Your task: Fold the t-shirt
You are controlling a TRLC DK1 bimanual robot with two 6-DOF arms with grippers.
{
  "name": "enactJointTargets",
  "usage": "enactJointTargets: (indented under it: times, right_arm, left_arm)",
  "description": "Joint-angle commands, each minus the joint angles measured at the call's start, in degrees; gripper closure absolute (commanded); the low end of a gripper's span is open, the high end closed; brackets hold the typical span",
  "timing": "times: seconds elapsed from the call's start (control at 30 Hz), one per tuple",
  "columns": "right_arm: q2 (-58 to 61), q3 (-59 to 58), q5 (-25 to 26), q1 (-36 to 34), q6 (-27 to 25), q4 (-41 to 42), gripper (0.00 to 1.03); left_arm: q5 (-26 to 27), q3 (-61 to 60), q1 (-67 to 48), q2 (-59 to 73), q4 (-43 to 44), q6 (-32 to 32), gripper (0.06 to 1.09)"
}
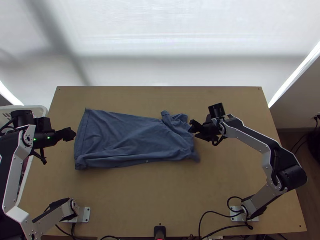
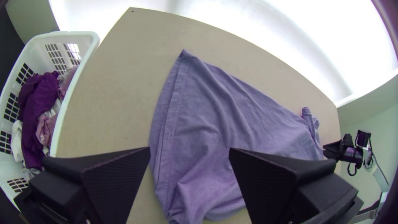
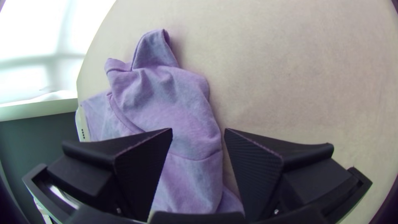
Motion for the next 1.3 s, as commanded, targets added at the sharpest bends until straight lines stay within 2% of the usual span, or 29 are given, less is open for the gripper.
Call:
enactJointTargets:
  times: [0.0,0.1,0.2,0.5,0.6,0.63,0.93,1.07,1.27]
  right_arm:
    - [1.3,0.6,-0.4,0.6,1.7,1.2,0.55]
    - [1.7,0.4,-0.3,0.7,1.8,1.3,0.56]
    - [2.2,-0.1,0.0,0.9,1.5,1.3,0.64]
    - [2.8,-1.2,1.1,1.9,1.0,1.1,0.66]
    - [2.6,-1.4,3.6,2.2,1.5,1.5,0.97]
    - [2.6,-1.4,3.8,2.5,1.5,1.5,1.0]
    - [-0.1,-2.3,4.4,2.9,1.5,1.5,1.0]
    - [-0.6,-2.1,5.0,2.9,1.6,1.5,1.0]
    - [-0.8,-1.4,5.6,2.9,2.8,1.5,1.0]
  left_arm:
    - [0.6,1.6,0.9,0.9,-0.9,-0.5,0.16]
    - [0.6,1.8,1.6,2.1,-0.7,-0.5,0.16]
    - [0.6,2.6,2.2,5.5,-0.1,-1.5,0.13]
    - [0.7,9.1,0.8,15.1,0.2,-5.0,0.12]
    - [0.6,11.1,0.7,18.2,2.5,-5.5,0.12]
    - [0.6,12.4,0.8,20.0,3.1,-6.4,0.12]
    - [-0.2,30.9,-1.8,39.3,3.9,-13.6,0.11]
    - [-0.7,38.1,-4.8,45.5,3.7,-14.5,0.1]
    - [-6.1,42.8,-9.1,51.5,2.4,-14.7,0.11]
